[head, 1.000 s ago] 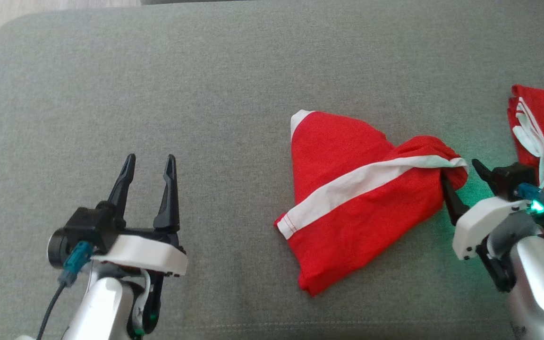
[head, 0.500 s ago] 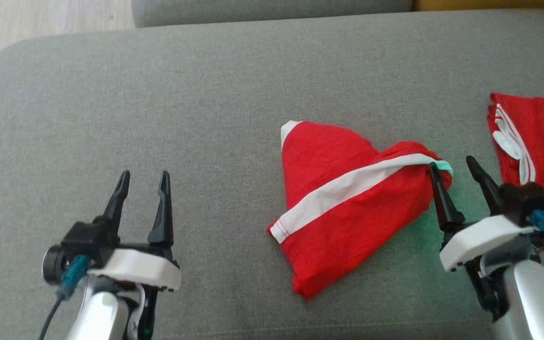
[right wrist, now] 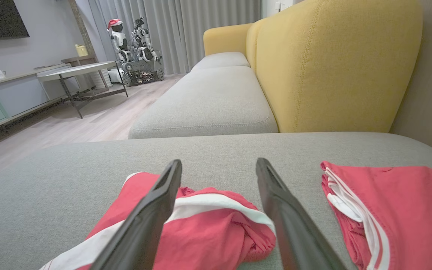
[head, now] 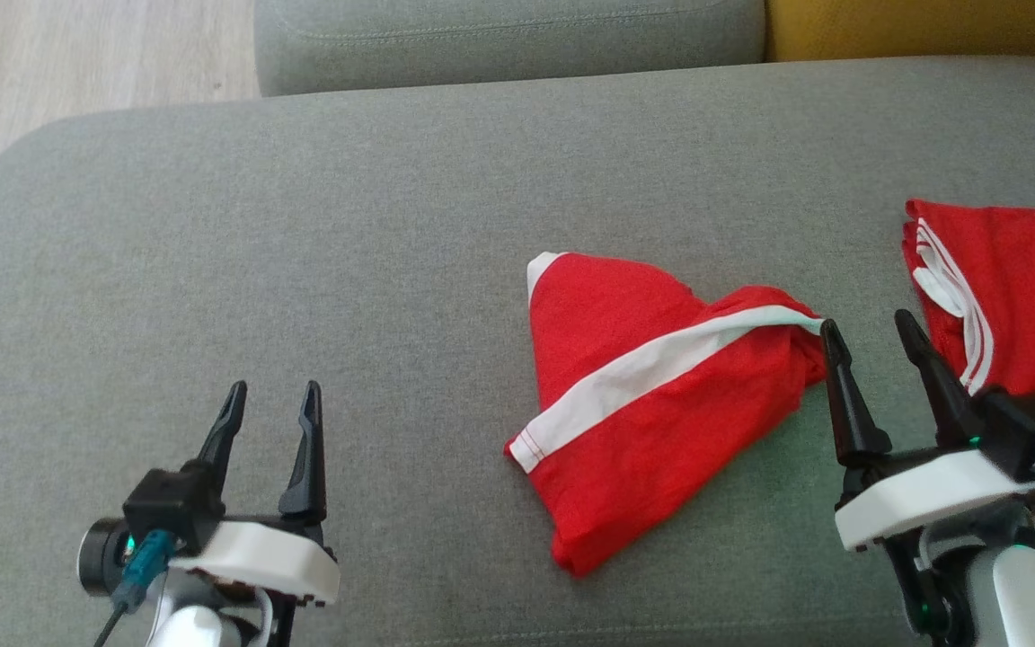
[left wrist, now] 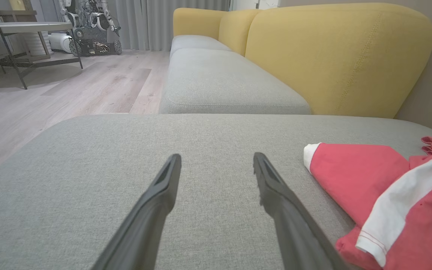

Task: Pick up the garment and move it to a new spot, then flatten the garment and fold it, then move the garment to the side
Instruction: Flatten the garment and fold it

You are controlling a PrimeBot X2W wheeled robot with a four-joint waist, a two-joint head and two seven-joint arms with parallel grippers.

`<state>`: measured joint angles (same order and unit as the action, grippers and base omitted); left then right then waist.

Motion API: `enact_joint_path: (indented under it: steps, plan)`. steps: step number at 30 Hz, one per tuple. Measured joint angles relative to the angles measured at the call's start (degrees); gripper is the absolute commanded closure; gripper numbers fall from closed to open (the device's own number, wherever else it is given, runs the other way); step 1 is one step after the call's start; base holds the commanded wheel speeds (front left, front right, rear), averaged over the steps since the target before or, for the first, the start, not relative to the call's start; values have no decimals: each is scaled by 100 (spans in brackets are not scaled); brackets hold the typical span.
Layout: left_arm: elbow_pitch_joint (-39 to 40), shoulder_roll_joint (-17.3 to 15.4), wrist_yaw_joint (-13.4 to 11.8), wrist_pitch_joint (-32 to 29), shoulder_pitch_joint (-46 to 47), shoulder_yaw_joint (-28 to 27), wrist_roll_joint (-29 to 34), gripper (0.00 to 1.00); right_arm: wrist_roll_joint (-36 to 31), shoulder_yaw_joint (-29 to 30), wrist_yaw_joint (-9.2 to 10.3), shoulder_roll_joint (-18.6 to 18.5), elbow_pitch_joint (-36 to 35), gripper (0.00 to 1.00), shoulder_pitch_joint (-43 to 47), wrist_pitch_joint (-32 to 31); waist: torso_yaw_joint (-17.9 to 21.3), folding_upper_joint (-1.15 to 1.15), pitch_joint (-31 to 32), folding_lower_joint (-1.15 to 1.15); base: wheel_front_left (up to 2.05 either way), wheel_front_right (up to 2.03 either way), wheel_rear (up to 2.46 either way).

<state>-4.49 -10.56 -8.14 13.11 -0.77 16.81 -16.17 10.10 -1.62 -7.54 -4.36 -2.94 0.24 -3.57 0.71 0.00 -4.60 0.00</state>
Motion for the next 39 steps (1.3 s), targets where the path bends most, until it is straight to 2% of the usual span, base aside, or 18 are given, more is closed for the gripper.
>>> enact_joint_path:
  steps: [25, 29, 35, 39]
  plan:
    - [107, -23, -33, -130, 4, 255, -2, 0, 0, 22, 0, 37, -123, 0, 45, -108, -17, 0, -30, 0, 0, 0, 0]
    - [91, 27, 122, -276, 81, 468, -13, 0, 0, 22, 0, 38, -122, 0, 43, -108, -7, 0, -86, 0, 0, 0, 0]
    - [-235, 378, 656, -711, 452, 1118, -255, 0, 0, -10, 0, 43, -113, 0, 22, -108, 39, 0, -236, 0, 0, 0, 0]
    - [-654, 550, 892, -949, 609, 1428, -453, 0, 9, -68, 0, 45, -91, 0, -9, -108, 147, 0, -310, 0, 0, 0, 0]
